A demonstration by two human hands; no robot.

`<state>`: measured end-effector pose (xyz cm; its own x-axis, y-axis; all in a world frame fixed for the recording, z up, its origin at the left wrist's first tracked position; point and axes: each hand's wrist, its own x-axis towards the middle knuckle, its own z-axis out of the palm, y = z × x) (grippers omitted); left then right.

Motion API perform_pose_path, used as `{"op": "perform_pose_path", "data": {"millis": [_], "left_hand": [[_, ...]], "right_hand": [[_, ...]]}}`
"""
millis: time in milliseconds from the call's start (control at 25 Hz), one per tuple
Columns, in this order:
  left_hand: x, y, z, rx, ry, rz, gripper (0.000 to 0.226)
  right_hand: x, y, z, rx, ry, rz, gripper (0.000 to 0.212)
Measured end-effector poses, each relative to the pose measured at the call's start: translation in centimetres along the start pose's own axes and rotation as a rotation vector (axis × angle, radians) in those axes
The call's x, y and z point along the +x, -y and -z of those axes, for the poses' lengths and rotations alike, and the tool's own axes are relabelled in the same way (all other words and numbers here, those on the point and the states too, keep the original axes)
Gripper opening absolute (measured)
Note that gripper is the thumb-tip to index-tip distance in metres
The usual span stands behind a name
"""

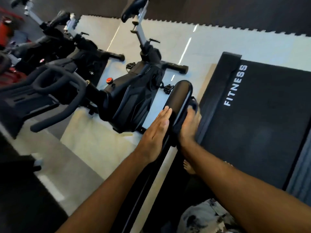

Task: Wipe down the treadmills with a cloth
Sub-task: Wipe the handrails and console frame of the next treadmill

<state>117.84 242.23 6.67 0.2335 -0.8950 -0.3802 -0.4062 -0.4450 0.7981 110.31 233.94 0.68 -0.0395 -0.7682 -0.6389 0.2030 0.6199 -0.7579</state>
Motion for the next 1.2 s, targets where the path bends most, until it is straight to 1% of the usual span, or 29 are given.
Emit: {"op": "perform_pose_path", "data": {"millis": [80, 120, 200, 240, 280, 320, 400, 440, 520, 560, 600, 640, 680, 720, 760, 800, 840, 880, 920, 960, 1000, 1040, 1080, 1120, 1160, 1200], "left_hand": [[-0.3, 0.0, -0.1, 0.063, -0.026, 0.014, 0.058], [-0.7, 0.1, -0.3, 0.085, -0.046, 0.023, 0.056], [-1.4, 0.4, -0.5, 0.071, -0.076, 0.023, 0.057], [-1.6, 0.5, -0.6, 0.041, -0.091, 0.036, 0.059], [-1.9, 0.6, -0.7, 0.013, -0.105, 0.058, 0.06], [-2.4, 0.6, -0.8, 0.0, -0.119, 0.082, 0.059], [-3.6, 0.8, -1.2, 0.009, -0.139, 0.124, 0.055], [-4.1, 0.9, -1.4, 0.021, -0.148, 0.132, 0.056], [-5.0, 0.9, -1.6, 0.051, -0.151, 0.129, 0.06], [-5.3, 0.8, -1.5, 0.062, -0.151, 0.133, 0.061], [-5.7, 0.7, -1.4, 0.069, -0.151, 0.149, 0.061], [-6.3, 0.7, -1.4, 0.076, -0.154, 0.17, 0.06], [-6.9, 0.8, -1.4, 0.084, -0.164, 0.185, 0.058], [-7.6, 1.2, -1.6, 0.089, -0.181, 0.191, 0.058], [-8.3, 1.6, -1.8, 0.089, -0.202, 0.189, 0.059], [-8.9, 2.1, -1.9, 0.089, -0.222, 0.184, 0.06], [-9.4, 2.3, -2.1, 0.089, -0.235, 0.184, 0.06], [-9.8, 2.5, -2.2, 0.089, -0.241, 0.192, 0.059], [-10.3, 2.5, -2.2, 0.086, -0.24, 0.206, 0.057], [-10.7, 2.6, -2.3, 0.081, -0.242, 0.215, 0.055], [-11.2, 2.8, -2.4, 0.071, -0.253, 0.217, 0.054], [-11.7, 3.1, -2.5, 0.057, -0.268, 0.212, 0.054], [-12.1, 3.5, -2.6, 0.049, -0.282, 0.201, 0.055], [-12.3, 3.7, -2.7, 0.052, -0.295, 0.189, 0.056], [-12.5, 3.8, -2.6, 0.064, -0.302, 0.187, 0.057], [-12.5, 3.8, -2.5, 0.077, -0.301, 0.193, 0.058]], "right_hand": [[0.8, -1.6, -0.2, 0.037, 0.013, -0.161, 0.048], [-0.7, -2.1, 0.3, 0.039, 0.048, -0.134, 0.047], [-4.6, -2.0, 0.9, -0.015, 0.145, 0.038, 0.044], [-4.4, -2.2, 0.9, -0.023, 0.133, 0.125, 0.044], [-2.7, -2.5, 0.6, -0.039, 0.099, 0.148, 0.044], [-1.1, -2.2, 0.2, -0.034, 0.071, 0.099, 0.045], [-0.2, -2.8, 0.0, 0.022, 0.047, -0.068, 0.048], [-1.4, -3.1, 0.6, 0.022, 0.065, -0.047, 0.048], [-4.9, -3.1, 1.7, 0.013, 0.166, 0.146, 0.05], [-4.6, -3.1, 1.4, 0.041, 0.15, 0.217, 0.053], [-2.9, -2.7, 0.6, 0.029, 0.1, 0.19, 0.06], [-1.4, -2.7, -0.1, 0.051, 0.059, 0.112, 0.064], [-1.2, -2.9, -0.3, 0.068, 0.049, 0.055, 0.064], [-2.2, -3.4, 0.1, 0.063, 0.085, 0.067, 0.061], [-4.5, -3.6, 1.1, 0.015, 0.151, 0.182, 0.058], [-6.5, -4.2, 2.1, 0.002, 0.255, 0.281, 0.056], [-6.8, -5.1, 2.6, -0.007, 0.31, 0.369, 0.057], [-5.5, -4.7, 2.1, 0.006, 0.296, 0.409, 0.058], [-3.5, -4.2, 1.3, 0.02, 0.24, 0.346, 0.062], [-2.1, -4.5, 0.7, 0.059, 0.162, 0.238, 0.068], [-2.3, -4.7, 0.6, 0.066, 0.124, 0.171, 0.071], [-4.0, -4.9, 1.2, 0.036, 0.162, 0.176, 0.067], [-6.4, -5.4, 2.2, 0.017, 0.244, 0.235, 0.061], [-8.5, -6.3, 3.0, 0.021, 0.302, 0.257, 0.057], [-8.9, -7.5, 3.1, 0.038, 0.293, 0.289, 0.056], [-8.0, -7.6, 2.3, 0.07, 0.229, 0.251, 0.056]]}}
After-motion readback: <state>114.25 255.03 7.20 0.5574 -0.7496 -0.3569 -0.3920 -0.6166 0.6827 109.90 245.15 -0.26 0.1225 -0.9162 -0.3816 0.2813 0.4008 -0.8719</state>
